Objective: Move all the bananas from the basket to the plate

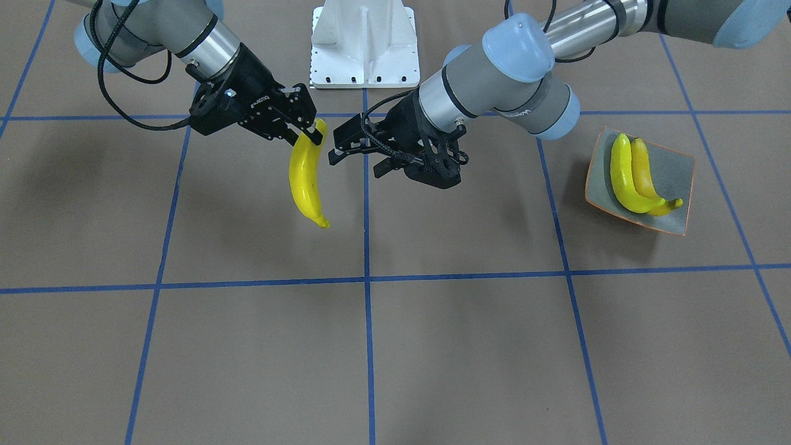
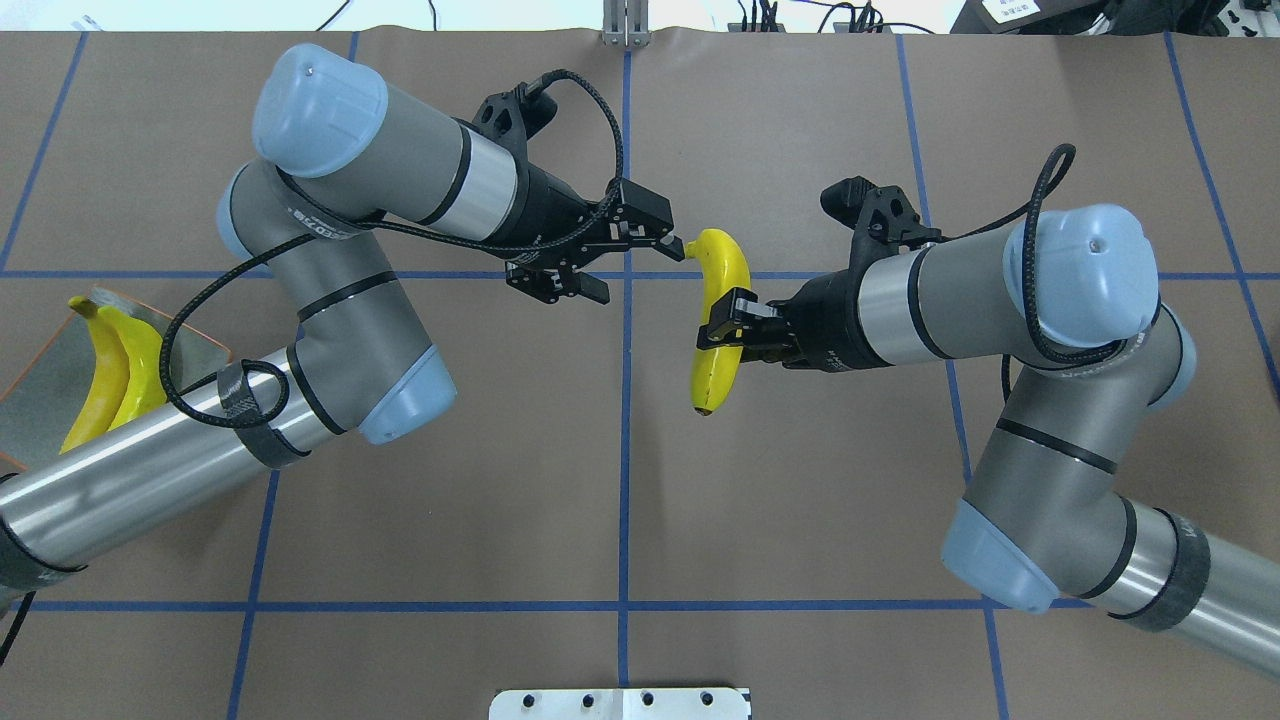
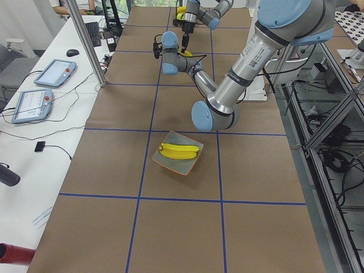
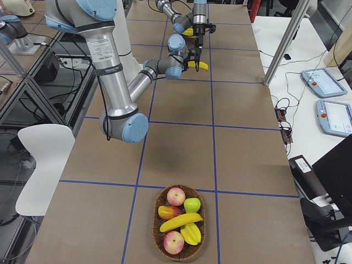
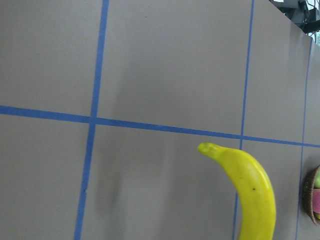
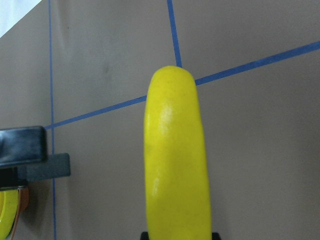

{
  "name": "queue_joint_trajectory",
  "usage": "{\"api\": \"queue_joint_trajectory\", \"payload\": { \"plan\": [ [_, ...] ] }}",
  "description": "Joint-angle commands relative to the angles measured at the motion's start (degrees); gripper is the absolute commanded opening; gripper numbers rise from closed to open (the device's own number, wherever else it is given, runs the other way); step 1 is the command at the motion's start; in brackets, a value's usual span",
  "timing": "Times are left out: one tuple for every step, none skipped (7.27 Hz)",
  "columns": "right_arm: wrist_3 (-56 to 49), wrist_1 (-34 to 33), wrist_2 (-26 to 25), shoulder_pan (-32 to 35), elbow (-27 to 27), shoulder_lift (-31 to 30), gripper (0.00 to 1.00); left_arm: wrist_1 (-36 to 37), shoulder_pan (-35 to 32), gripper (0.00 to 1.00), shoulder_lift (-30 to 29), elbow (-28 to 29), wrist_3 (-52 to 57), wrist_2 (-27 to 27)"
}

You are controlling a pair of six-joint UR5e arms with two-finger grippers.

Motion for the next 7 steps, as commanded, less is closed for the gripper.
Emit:
{"api": "queue_joint_trajectory", "payload": {
  "plan": [
    [-0.3, 0.07, -1.17, -0.49, 0.84, 0.0, 0.0, -2.73, 1.09, 0.99, -0.67, 0.25, -5.64, 0.82],
    [-0.39, 0.16, -1.17, -0.85, 1.1, -0.09, 0.0, -3.27, 1.1, 0.99, -1.19, 0.42, -6.62, 0.82],
    [-0.39, 0.24, -1.26, -1.2, 1.63, -0.27, 0.0, -3.53, 1.1, 0.99, -1.72, 1.12, -6.71, 1.95],
    [-0.39, 0.25, -1.35, -1.72, 2.15, -0.27, 0.0, -5.27, 1.62, 0.99, -2.33, 2.35, -7.41, 3.87],
    [-0.39, 0.25, -1.26, -1.99, 2.77, -0.44, 0.0, -6.42, 1.71, 0.99, -2.43, 3.14, -7.77, 4.07],
    [-0.39, 0.25, -1.26, -2.25, 3.04, -0.45, 0.0, -6.52, 1.89, 0.99, -2.43, 3.41, -7.77, 4.16],
    [-0.39, 0.25, -1.35, -2.52, 3.12, -0.36, 0.0, -6.52, 2.5, 0.99, -2.78, 3.5, -7.77, 4.94]
  ]
}}
